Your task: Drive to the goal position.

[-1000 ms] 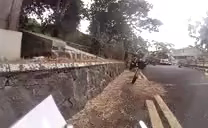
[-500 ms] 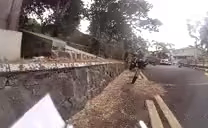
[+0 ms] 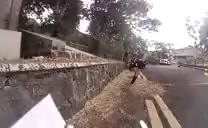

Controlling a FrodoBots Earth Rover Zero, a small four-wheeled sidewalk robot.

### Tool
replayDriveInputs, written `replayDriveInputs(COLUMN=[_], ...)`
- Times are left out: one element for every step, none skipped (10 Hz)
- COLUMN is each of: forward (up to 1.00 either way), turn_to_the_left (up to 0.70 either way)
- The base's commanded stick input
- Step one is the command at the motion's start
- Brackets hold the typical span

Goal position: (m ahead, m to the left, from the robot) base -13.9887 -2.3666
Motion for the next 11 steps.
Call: replayDriveInputs(forward=[0.0,0.0,0.0,0.0,0.0,0.0,0.0,0.0,0.0,0.0,0.0], turn_to_the_left=[-0.7,-0.7,-0.7,-0.7,-0.7,-0.7,-0.7,-0.69,-0.67,-0.67,-0.67])
